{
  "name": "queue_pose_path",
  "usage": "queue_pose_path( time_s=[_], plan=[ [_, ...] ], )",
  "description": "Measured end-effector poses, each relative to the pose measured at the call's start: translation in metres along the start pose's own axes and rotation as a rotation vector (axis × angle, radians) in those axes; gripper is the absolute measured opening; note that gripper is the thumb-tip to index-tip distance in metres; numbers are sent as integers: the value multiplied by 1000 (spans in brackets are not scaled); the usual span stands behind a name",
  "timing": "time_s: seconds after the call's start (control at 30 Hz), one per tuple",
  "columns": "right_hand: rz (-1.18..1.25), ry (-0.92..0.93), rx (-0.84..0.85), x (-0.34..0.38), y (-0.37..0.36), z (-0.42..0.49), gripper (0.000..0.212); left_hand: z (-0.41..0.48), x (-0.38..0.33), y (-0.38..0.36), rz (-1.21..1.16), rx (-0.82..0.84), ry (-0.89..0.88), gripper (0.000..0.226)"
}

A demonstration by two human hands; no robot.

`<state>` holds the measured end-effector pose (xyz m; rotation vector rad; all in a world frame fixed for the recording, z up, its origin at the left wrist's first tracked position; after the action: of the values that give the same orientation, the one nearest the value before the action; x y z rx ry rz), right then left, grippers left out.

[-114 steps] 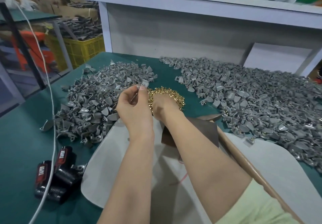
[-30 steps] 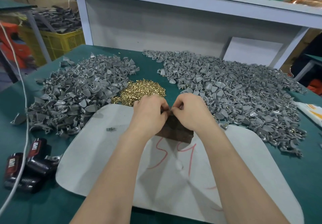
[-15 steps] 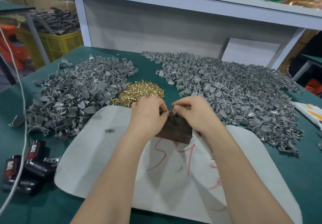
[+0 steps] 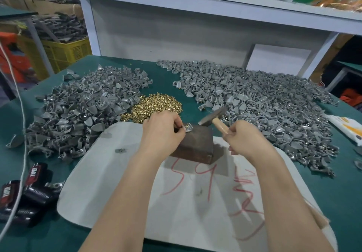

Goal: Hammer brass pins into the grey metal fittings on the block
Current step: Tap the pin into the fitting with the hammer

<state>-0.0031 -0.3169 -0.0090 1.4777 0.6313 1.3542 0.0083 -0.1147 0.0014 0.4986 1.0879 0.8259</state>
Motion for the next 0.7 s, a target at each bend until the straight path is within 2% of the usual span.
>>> queue_pose_path(
  time_s=[0.17,0.27,0.37,0.47,0.53,0.57,0.67,0.7],
  plan=[
    [157,113,-65,19,22,-13,17,2,1,-1,5,-19,-5,8],
    [159,270,-170,35,37,-24,39,2,1,-1,8,-25,-16,9],
    [313,451,-286,54,61,-44,60,2,2,-4,-21,-11,-9,9],
    [135,637,-194,67,49,-61,67,3,3,-5,-54,-15,10,9],
    [31,583,-113,63,34,-63,62,3,5,-4,-54,-14,21,8],
    [42,579,-149,62,37,-63,61,3,5,-3,-64,-20,21,8],
    [317,575,-379,55,67,-61,69,2,3,-3,-85,-28,-22,9],
    [355,577,-408,52,70,-59,68,3,3,-3,-86,-34,-28,9]
  ],
)
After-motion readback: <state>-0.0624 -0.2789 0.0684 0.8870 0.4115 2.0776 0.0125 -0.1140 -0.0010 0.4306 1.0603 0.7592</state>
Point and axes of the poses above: each hand's wrist, its own z-axis towards the middle knuckle, its own y-axis out of the back of the hand, x = y × z, the point moved 7 cm from there along z, towards the middle knuckle, and after that the axes turned 11 degrees about -x, right-handed, at the moved point
